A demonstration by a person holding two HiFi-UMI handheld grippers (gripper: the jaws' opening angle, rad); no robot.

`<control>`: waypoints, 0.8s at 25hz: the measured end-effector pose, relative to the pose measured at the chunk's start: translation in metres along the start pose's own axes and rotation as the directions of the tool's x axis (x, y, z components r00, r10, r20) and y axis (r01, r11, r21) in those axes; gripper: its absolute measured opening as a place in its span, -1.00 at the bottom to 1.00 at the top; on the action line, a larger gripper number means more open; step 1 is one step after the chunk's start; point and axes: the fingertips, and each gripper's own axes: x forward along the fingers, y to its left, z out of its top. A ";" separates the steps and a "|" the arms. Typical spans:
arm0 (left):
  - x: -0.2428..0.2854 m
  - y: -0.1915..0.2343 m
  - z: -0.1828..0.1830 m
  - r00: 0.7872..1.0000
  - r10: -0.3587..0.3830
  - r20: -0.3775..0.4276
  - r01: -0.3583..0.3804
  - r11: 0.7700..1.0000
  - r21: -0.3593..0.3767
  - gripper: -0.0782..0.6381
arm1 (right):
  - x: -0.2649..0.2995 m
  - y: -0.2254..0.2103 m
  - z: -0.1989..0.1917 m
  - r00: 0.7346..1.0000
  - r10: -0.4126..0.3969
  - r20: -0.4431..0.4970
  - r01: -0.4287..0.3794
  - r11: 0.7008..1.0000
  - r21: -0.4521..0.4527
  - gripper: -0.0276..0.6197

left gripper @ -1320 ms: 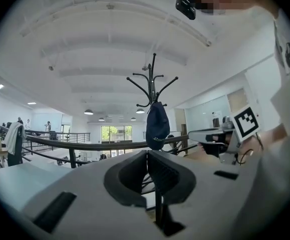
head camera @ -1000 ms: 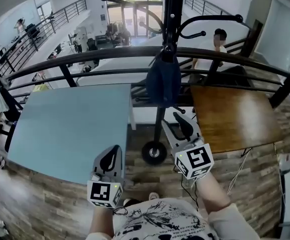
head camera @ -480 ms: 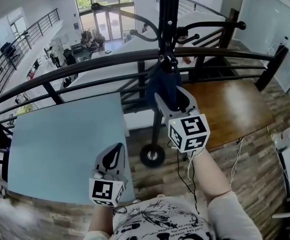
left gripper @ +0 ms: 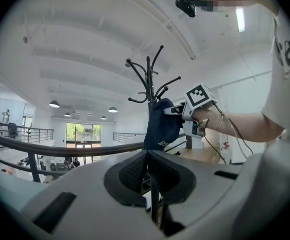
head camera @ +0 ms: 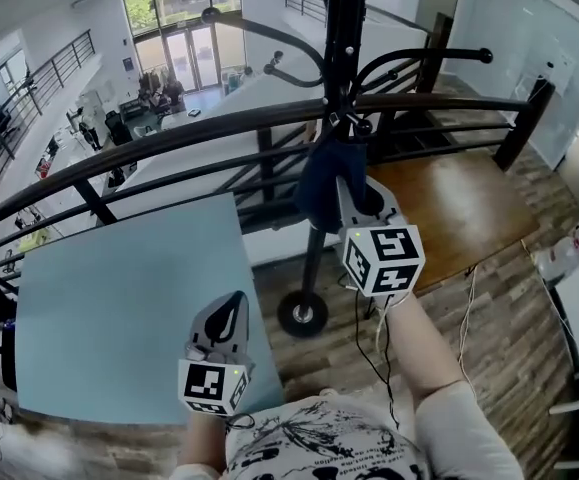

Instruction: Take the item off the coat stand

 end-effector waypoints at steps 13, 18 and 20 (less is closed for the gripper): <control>0.010 -0.012 0.006 0.996 -0.092 0.014 0.092 0.996 0.006 -0.77 | -0.067 0.008 0.065 0.990 -0.029 0.140 0.046 0.992 -0.121 -0.92; 0.001 -0.018 0.006 0.994 -0.109 0.026 0.109 0.994 0.005 -0.77 | -0.101 0.018 0.047 0.993 -0.016 0.114 0.028 0.994 -0.102 -0.92; 0.001 -0.017 0.005 0.994 -0.107 0.023 0.107 0.994 0.000 -0.77 | -0.109 0.016 0.023 0.997 -0.016 0.081 0.023 0.996 -0.082 -0.92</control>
